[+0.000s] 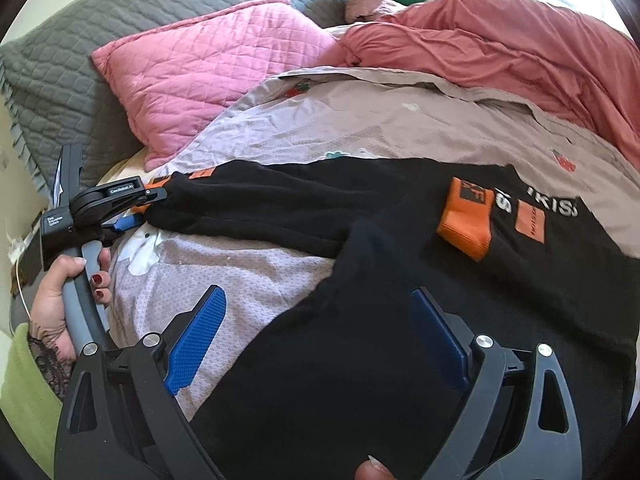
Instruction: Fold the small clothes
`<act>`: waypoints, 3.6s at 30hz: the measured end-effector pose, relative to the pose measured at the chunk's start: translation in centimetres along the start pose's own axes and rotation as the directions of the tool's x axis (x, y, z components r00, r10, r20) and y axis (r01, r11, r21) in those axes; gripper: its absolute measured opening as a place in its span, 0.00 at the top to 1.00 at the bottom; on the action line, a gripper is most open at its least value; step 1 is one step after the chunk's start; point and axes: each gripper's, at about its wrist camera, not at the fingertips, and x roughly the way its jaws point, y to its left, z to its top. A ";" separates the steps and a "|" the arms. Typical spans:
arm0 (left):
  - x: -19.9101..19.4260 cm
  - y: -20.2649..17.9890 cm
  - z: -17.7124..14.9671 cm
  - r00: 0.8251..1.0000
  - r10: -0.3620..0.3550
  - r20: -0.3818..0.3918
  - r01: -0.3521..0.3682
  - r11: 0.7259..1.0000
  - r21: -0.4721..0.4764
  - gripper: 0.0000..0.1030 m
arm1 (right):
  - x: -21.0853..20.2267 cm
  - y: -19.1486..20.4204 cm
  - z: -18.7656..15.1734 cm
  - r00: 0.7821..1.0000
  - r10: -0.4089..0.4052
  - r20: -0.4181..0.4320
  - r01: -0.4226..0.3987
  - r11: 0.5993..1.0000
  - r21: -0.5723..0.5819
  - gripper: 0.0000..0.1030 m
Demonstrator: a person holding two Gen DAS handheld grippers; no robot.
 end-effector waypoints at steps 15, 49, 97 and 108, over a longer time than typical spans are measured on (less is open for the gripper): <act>-6.3 -10.9 -1.6 0.960 -0.257 0.108 0.224 0.941 0.255 0.97 | -5.3 -9.8 -2.4 0.993 -0.098 0.059 0.079 0.963 0.256 0.10; 0.5 -26.7 -23.9 0.849 -0.216 -0.482 0.512 0.559 0.652 0.80 | -11.0 -20.7 -6.9 0.965 -0.256 0.064 0.189 0.840 0.508 0.10; -2.9 -20.9 -16.9 0.935 -0.269 -0.230 0.353 0.739 0.573 0.46 | -4.3 -14.5 1.5 0.991 -0.080 0.108 0.056 0.976 0.209 0.90; -3.9 -22.2 -15.1 0.942 -0.276 -0.191 0.335 0.756 0.563 0.44 | -8.3 -22.7 3.0 0.936 -0.335 0.110 0.313 0.933 0.180 0.90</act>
